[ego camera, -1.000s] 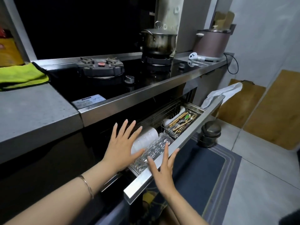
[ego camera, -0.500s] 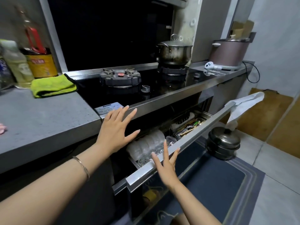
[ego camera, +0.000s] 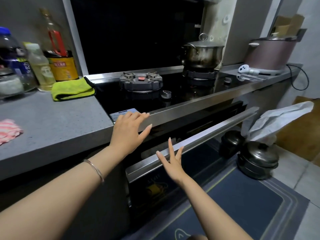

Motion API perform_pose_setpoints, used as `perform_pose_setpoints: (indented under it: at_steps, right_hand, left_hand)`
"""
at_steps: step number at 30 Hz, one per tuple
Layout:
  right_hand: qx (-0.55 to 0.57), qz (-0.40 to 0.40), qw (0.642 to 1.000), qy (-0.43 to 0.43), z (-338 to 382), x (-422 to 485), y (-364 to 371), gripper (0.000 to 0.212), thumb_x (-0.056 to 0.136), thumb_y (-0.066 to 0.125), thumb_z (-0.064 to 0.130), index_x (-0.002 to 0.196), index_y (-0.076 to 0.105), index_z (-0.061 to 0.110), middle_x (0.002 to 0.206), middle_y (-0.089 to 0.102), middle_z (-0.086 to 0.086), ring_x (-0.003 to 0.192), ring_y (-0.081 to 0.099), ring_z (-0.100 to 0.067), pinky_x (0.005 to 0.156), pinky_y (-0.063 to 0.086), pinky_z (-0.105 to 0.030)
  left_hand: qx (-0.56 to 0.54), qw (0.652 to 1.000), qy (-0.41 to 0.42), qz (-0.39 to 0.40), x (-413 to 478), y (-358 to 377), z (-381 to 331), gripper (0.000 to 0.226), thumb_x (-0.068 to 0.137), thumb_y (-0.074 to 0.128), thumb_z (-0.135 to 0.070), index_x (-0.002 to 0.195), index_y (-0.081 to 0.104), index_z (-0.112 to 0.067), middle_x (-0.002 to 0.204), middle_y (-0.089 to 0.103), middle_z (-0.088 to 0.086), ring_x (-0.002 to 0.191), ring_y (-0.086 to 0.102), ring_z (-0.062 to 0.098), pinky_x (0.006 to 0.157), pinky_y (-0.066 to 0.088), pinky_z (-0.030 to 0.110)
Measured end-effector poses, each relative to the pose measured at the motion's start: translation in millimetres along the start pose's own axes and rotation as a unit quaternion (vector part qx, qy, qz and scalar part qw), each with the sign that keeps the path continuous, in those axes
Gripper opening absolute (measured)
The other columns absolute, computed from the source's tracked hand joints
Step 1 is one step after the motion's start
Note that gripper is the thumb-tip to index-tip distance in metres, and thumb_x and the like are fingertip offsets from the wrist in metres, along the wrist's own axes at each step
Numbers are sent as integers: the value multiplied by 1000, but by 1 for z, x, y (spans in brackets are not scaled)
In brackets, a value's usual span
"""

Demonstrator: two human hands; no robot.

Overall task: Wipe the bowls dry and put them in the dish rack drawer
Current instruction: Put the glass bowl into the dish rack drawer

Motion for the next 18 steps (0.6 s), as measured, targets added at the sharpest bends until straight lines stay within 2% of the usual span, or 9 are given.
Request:
perform_pose_setpoints:
  at_steps: [5, 9, 18]
  right_hand:
    - [-4, 24, 1000, -8, 6, 22, 10, 79, 82, 47, 70, 132, -14, 67, 146, -43, 1, 139, -31, -28, 114, 3, -61]
    - [-20, 36, 999, -13, 10, 37, 14, 81, 82, 45, 71, 134, -17, 63, 148, -41, 0, 138, -33, -25, 114, 0, -59]
    - [-53, 30, 997, -39, 10, 44, 19, 87, 84, 49, 66, 131, -24, 63, 151, -35, 1, 142, -24, -28, 115, 2, -56]
  left_hand:
    - [-36, 999, 16, -5, 12, -7, 9, 31, 96, 51, -34, 121, 65, -24, 103, 66, -3, 91, 52, 17, 73, 29, 29]
    - [-60, 998, 20, -3, 13, -4, 14, 29, 96, 51, -31, 122, 64, -27, 101, 63, -8, 85, 37, 5, 72, 23, 26]
    - [-69, 997, 18, -11, 13, -4, 16, 28, 95, 53, -31, 120, 64, -28, 99, 62, -9, 85, 35, 3, 70, 20, 26]
Point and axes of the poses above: each hand's wrist, its own x-axis towards the middle knuckle, its own y-axis out of the palm, z = x × y, the point moved 8 cm from there along x, towards the middle knuckle
